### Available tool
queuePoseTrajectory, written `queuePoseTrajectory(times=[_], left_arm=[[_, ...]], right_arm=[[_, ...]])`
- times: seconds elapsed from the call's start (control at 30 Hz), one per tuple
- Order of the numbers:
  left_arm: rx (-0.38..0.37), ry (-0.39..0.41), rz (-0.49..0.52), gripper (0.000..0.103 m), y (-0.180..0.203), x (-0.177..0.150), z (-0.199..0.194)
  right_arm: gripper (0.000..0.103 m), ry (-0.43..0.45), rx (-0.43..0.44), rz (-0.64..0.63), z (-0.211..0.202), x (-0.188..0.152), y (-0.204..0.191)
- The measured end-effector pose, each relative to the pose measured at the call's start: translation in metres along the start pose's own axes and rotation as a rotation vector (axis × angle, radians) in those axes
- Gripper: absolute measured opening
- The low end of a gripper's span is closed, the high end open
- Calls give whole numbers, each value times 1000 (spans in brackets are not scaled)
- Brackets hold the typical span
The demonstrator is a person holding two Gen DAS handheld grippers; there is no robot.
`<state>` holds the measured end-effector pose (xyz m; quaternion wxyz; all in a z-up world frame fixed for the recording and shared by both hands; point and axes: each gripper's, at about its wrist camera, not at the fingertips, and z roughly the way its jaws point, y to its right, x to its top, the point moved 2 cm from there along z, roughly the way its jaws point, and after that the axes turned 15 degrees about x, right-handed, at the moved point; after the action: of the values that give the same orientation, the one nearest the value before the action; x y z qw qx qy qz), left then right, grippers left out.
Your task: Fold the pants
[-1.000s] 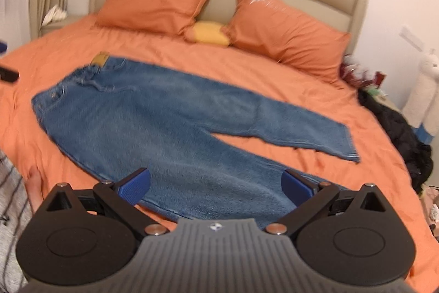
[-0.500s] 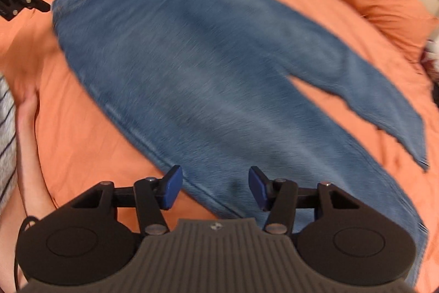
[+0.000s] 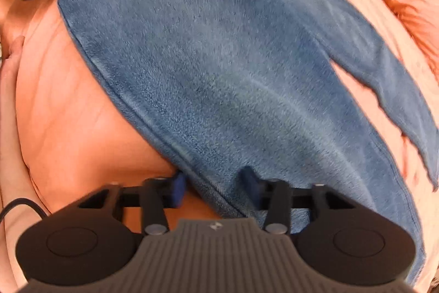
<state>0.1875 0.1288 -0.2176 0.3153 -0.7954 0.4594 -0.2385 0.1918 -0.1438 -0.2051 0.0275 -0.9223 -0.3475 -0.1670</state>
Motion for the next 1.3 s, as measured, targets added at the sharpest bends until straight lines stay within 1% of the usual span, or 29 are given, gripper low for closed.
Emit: queuePoseTrajectory(times=[0.03, 0.07, 0.1, 0.13, 0.23, 0.33, 0.43, 0.5, 0.57, 0.7, 0.73, 0.77, 0.87, 1.03, 1.2, 1.3], left_arm=[[12, 4, -29, 37, -3, 0, -5], [27, 13, -56, 34, -7, 0, -12], [50, 25, -85, 30, -12, 1, -19], [72, 36, -119, 28, -18, 2, -27], [126, 70, -242, 25, -48, 9, -50], [161, 99, -339, 24, -85, 24, -70], [206, 131, -369, 23, -120, 44, -85], [226, 136, -377, 23, -145, 63, -87], [228, 124, -381, 23, -171, 83, -75], [225, 70, -381, 23, -213, 119, -27], [230, 55, -376, 23, -218, 128, -15], [237, 41, -367, 23, -225, 137, 1], [240, -16, -336, 23, -233, 153, 50], [190, -82, -299, 23, -227, 164, 114], [94, -110, -300, 24, -213, 161, 171], [44, -115, -356, 24, -210, 157, 191]], right_arm=[[16, 14, -9, -4, -5, 0, -2], [11, 30, -24, -13, -12, -1, -4], [8, 48, -43, -24, -19, -3, -5], [7, 66, -61, -33, -28, -2, -7], [3, 134, -109, -35, -59, 8, 0], [2, 208, -211, -60, -94, 33, 12], [2, 250, -300, -93, -120, 63, 34], [2, 256, -341, -110, -127, 87, 57], [1, 250, -362, -106, -127, 112, 85], [1, 234, -404, -105, -106, 168, 135], [1, 230, -419, -110, -99, 182, 143], [0, 226, -430, -115, -92, 189, 150], [0, 200, -428, -131, -57, 226, 185], [0, 97, -388, -149, 17, 253, 223], [0, 46, -298, -118, 71, 259, 250], [1, 35, -247, -102, 89, 258, 259]])
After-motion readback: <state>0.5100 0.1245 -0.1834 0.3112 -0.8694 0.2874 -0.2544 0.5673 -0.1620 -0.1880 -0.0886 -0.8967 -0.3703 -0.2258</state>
